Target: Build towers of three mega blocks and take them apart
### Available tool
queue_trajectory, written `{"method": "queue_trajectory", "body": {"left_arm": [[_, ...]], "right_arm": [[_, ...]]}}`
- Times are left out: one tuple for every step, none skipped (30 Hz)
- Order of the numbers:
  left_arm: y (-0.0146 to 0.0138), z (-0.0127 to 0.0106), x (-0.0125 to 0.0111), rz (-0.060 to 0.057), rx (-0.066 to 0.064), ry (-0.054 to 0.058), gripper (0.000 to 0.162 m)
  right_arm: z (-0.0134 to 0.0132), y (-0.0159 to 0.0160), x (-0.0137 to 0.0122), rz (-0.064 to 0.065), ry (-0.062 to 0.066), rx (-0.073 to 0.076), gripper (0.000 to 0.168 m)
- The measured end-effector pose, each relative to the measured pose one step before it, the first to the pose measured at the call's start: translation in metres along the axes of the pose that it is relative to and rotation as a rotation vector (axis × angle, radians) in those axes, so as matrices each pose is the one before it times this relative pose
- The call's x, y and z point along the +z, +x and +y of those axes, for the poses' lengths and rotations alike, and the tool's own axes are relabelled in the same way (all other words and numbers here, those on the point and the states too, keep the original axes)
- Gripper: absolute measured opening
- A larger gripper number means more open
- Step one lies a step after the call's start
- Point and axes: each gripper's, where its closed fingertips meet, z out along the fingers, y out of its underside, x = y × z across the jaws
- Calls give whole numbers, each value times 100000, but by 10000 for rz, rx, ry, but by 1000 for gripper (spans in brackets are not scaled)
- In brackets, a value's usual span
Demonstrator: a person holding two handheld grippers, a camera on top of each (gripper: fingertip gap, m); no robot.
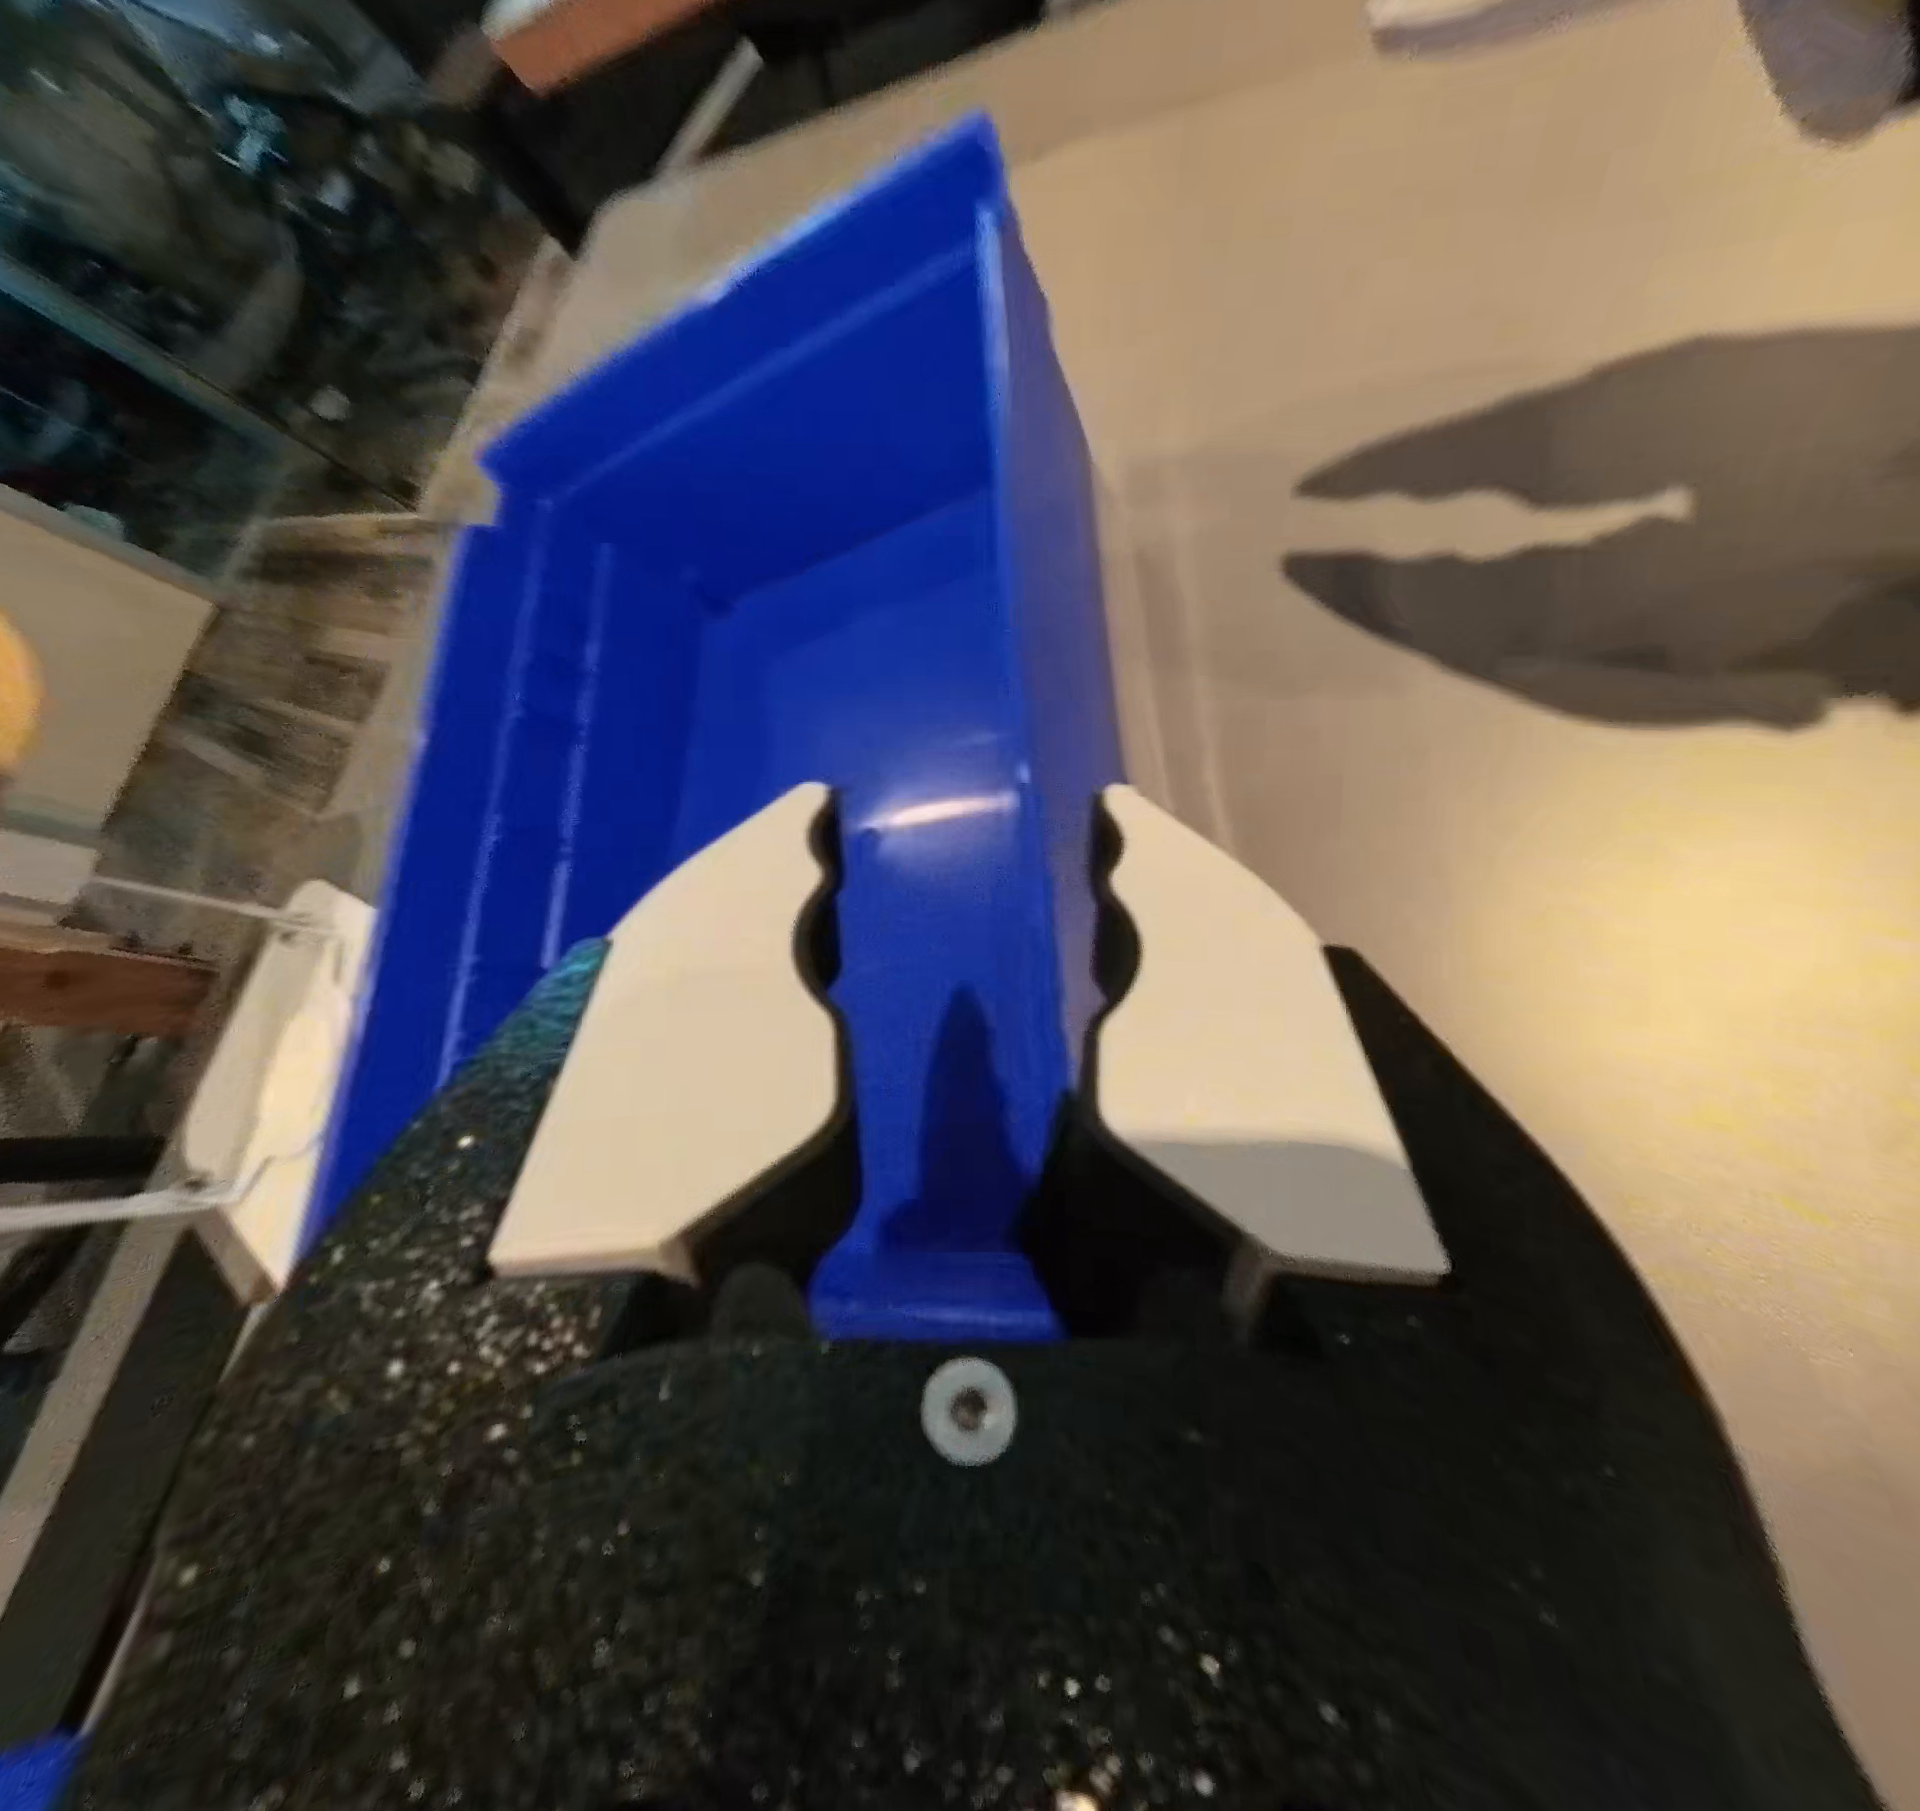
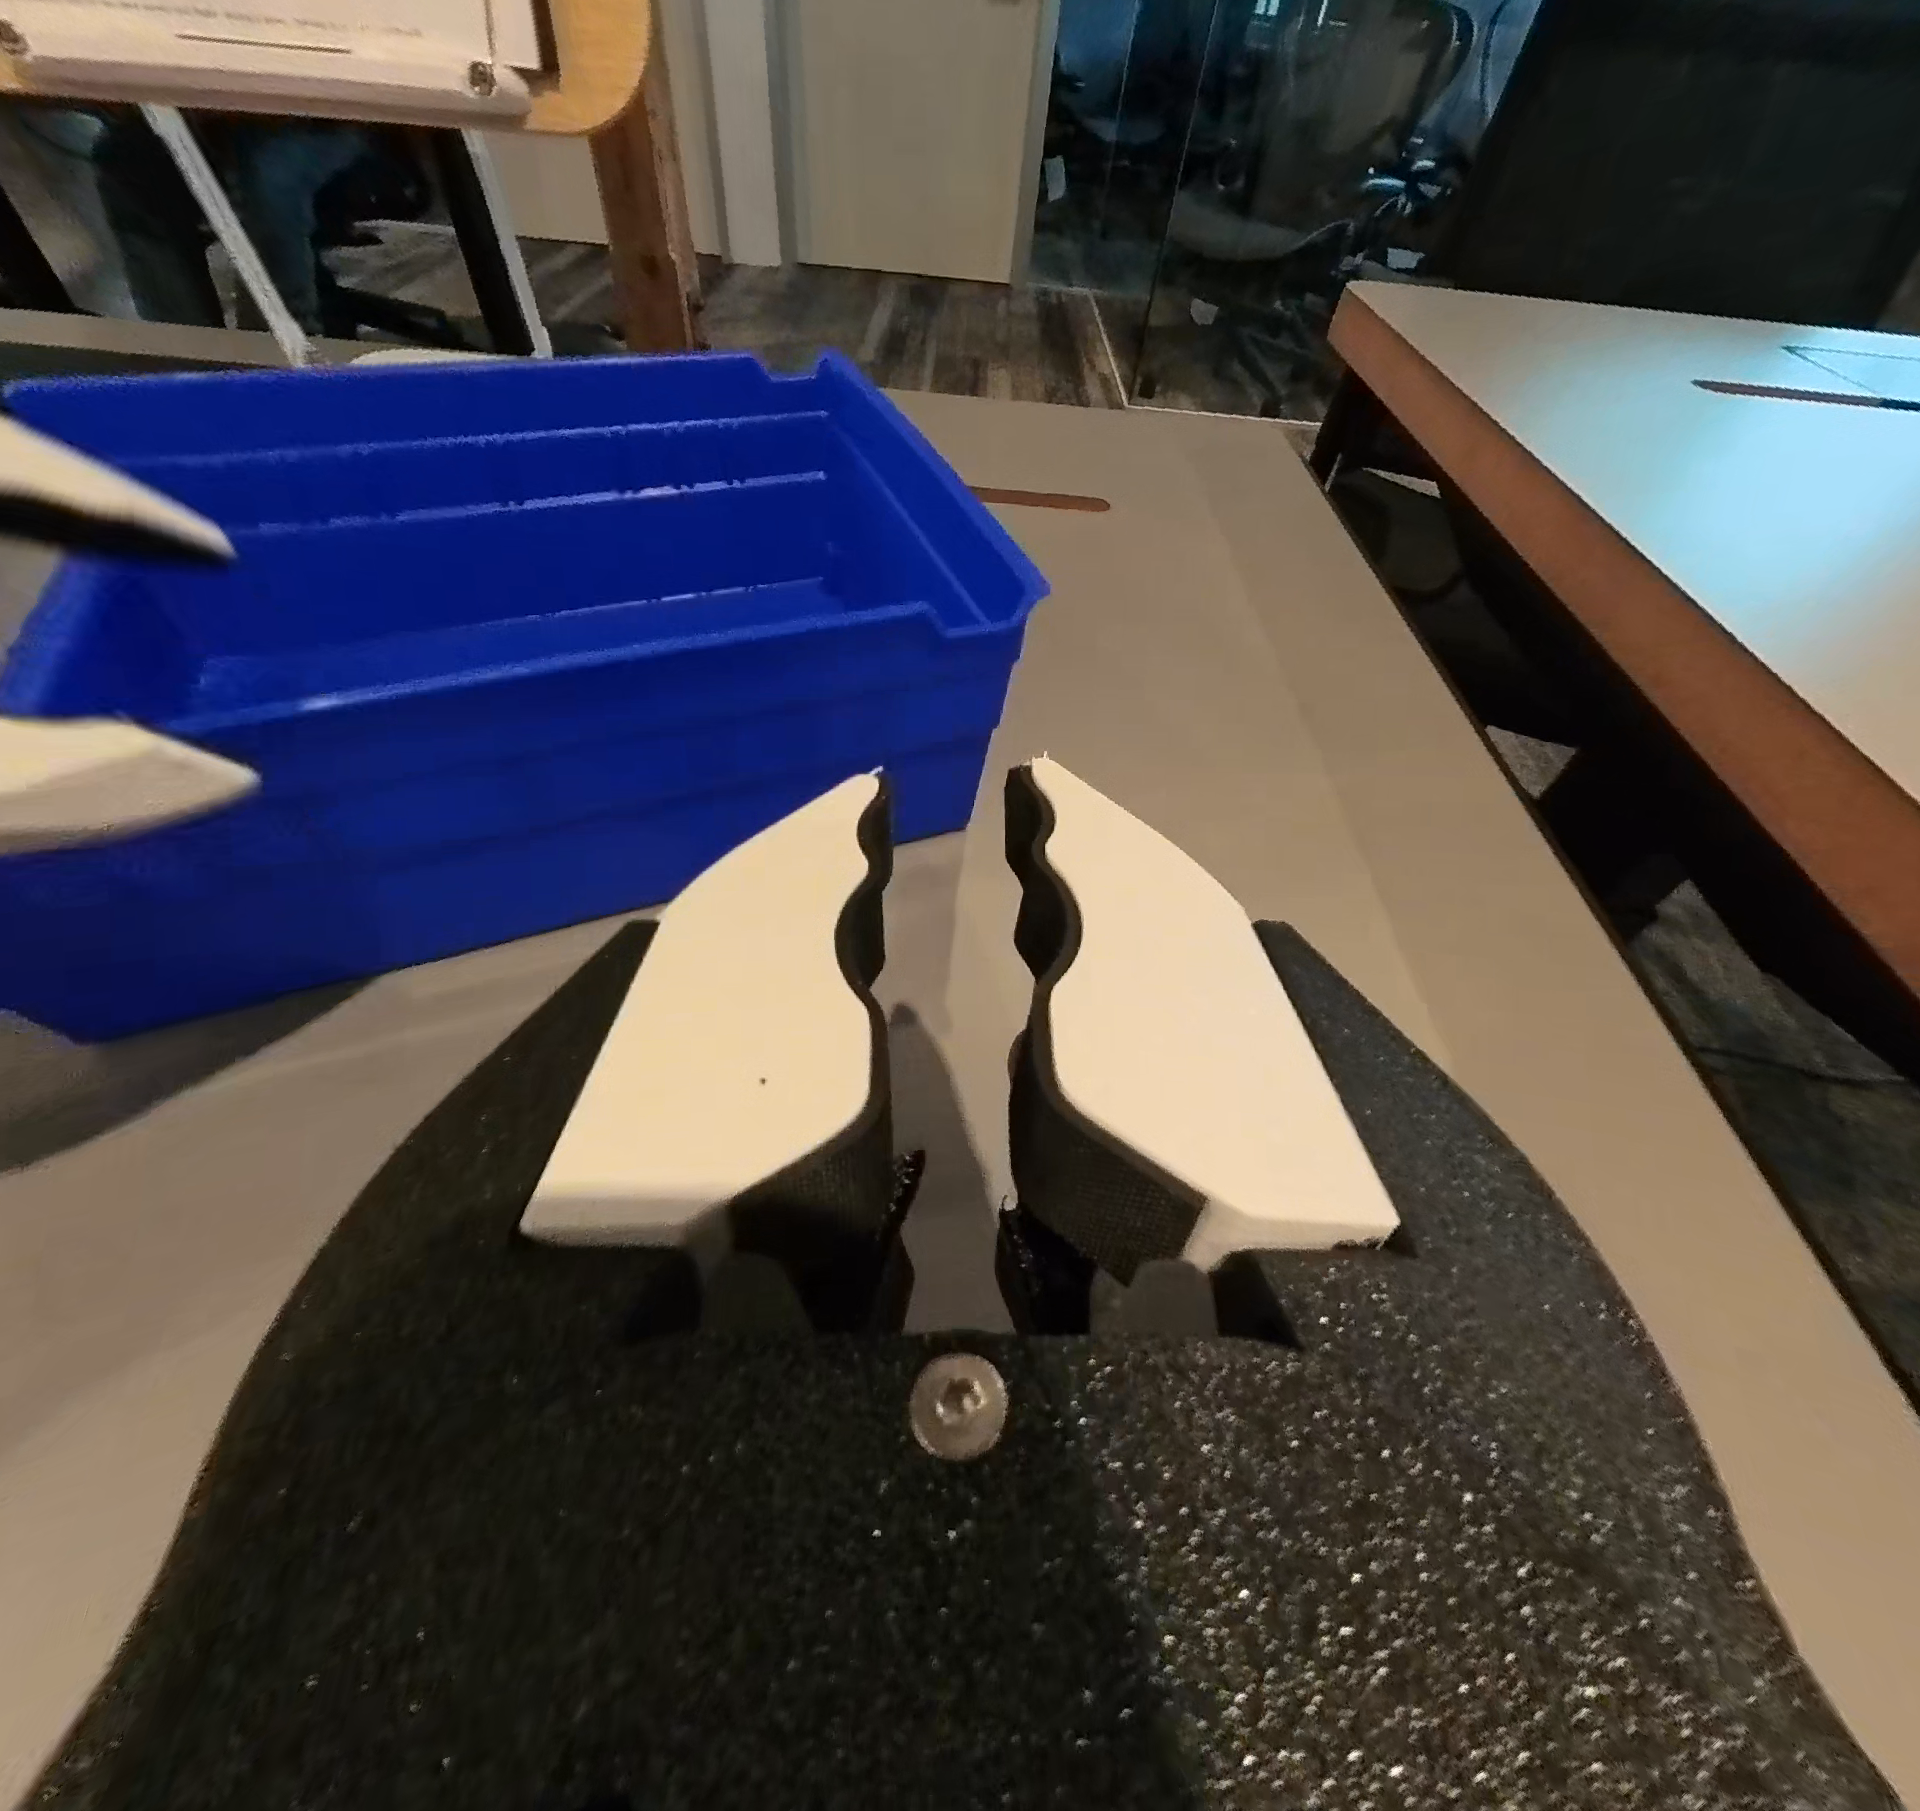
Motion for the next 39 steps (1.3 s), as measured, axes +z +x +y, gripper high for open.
{"method": "queue_trajectory", "body": {"left_arm": [[-787,-508,-881,-221,-106,261,54],[-1062,-434,-969,-291,-110,310,60],[-1493,-237,-932,-454,-145,317,60],[-1877,74,-840,-575,-213,238,56],[-2116,407,-656,-616,-288,122,49],[-2244,685,-424,-628,-326,28,40],[-2258,925,-170,-622,-312,-64,32],[-2164,1126,52,-601,-278,-183,23],[-1982,1239,286,-557,-210,-265,13],[-1712,1256,510,-507,-142,-272,5],[-1327,1263,720,-391,-94,-276,0],[-888,1299,894,-233,-59,-338,0],[-636,1333,982,-175,-49,-423,0],[-544,1286,1010,-202,-69,-445,0],[-390,1163,993,-162,-99,-408,0],[-123,979,893,-22,-123,-355,0],[40,742,803,91,-166,-251,0],[174,532,752,165,-192,-154,0],[318,427,712,247,-154,-140,0],[371,345,651,270,-74,-138,0],[348,263,581,244,11,-130,0],[373,155,476,253,76,-112,0],[427,52,359,283,87,-81,0],[458,-15,218,300,42,-56,0],[310,-64,83,232,4,-30,0],[245,-87,-99,234,-5,-2,0],[393,-122,-238,368,-64,31,0],[484,-139,-303,431,-149,60,0],[538,-111,-315,427,-170,58,0],[536,-25,-305,374,-133,20,0],[552,44,-293,319,-51,-19,0],[554,88,-276,251,27,-55,0],[548,90,-231,206,89,-66,0],[767,79,-166,332,156,-55,0],[1103,22,-56,520,156,-28,0],[1029,-26,58,438,88,-8,0],[700,-15,117,198,88,-24,0],[645,8,131,153,131,-38,0],[816,-32,117,276,113,-23,0]], "right_arm": [[51,-66,-192,-48,11,-88,21],[55,-35,-250,-24,21,-67,21],[98,-32,-267,-17,23,-45,20],[118,-79,-284,-39,34,-48,20],[103,-117,-291,-43,63,-46,19],[104,-141,-295,-23,103,-22,17],[93,-172,-266,-8,128,13,16],[105,-212,-210,14,145,71,14],[115,-272,-153,27,155,142,12],[117,-360,-77,14,180,196,11],[147,-509,23,-40,188,226,10],[186,-670,135,-127,142,212,9],[276,-816,238,-219,38,165,9],[341,-870,347,-251,-78,91,8],[372,-797,375,-220,-178,-1,9],[297,-640,343,-122,-218,-69,9],[115,-548,251,-86,-164,-138,9],[-82,-540,158,-122,-60,-193,9],[-194,-520,66,-145,18,-203,9],[-188,-418,27,-128,23,-187,9],[-140,-298,-8,-82,-6,-156,9],[-101,-189,-52,-41,-5,-125,9],[-51,-147,-77,-32,-7,-89,9],[-2,-147,-116,-51,-23,-59,9],[39,-127,-159,-45,-32,-41,9],[51,-52,-183,-4,-36,-33,9],[69,16,-220,35,-34,-35,9],[72,53,-221,57,-35,-33,9],[101,87,-222,60,-39,-20,9],[106,109,-197,62,-44,-3,9],[96,129,-181,65,-45,9,9],[79,147,-160,70,-41,11,9],[66,169,-133,70,-41,12,9],[38,147,-116,57,-39,10,9],[-8,122,-89,46,-23,3,9],[-48,116,-74,43,-10,-4,9],[-72,95,-62,44,-3,-13,9],[-108,83,-74,45,3,-17,9],[-124,43,-76,36,14,-18,9]]}}
